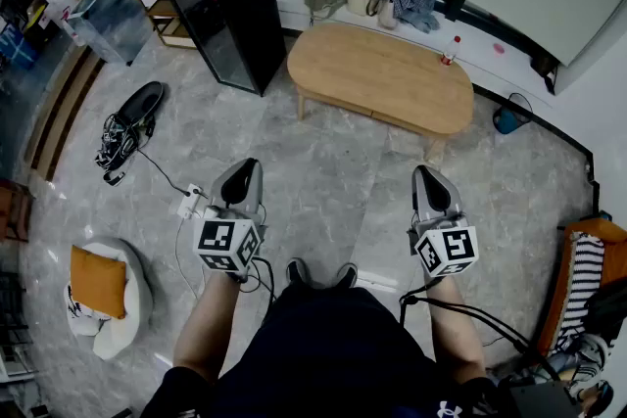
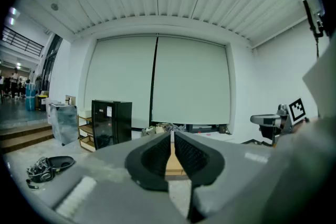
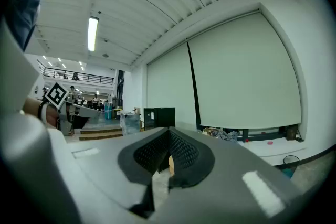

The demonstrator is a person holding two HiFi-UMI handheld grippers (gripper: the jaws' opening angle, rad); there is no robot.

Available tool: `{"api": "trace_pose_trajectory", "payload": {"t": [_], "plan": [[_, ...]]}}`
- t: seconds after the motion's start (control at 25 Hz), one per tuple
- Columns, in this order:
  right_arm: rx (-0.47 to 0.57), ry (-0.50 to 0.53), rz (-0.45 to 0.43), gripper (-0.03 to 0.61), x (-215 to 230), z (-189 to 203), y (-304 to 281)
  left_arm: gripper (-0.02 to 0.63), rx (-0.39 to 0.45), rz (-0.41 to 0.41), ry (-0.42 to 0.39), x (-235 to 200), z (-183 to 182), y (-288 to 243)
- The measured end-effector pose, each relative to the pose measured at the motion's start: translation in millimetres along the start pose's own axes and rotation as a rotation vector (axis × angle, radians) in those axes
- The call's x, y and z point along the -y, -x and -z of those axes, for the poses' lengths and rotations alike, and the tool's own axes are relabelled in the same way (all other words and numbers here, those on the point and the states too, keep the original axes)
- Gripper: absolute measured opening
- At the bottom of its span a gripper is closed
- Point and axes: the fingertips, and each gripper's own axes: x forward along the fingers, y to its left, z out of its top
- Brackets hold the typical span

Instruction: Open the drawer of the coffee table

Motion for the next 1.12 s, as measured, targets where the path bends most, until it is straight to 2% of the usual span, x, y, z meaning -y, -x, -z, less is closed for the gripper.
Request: {"api": "trace_pose_trajectory", "payload": {"t": [0.4,0.6,0.92,1.12], "plan": [[0.0,-0.01,-0.024,-0.002,16.8,4.7,-1.6,0.026,-0.003,-0.015,-0.002,17.4,3.4,-10.9],[-0.011,-0.05,-0.027,0.0,25.2,18.2,-14.9,0.026,-0.018,-0.019,0.003,14.0,14.2,-21.2],[-0.042,-0.043,0.032,0.0,38.4,29.0,-67.4,0.026,-0.051,0.004,0.023,-34.9,29.3,-77.4],[-0.077,-0.032,0.081,0.0,37.6,33.8,-133.0,0.026,-0.069,0.029,0.013,-98.7,28.8,-128.9]]}}
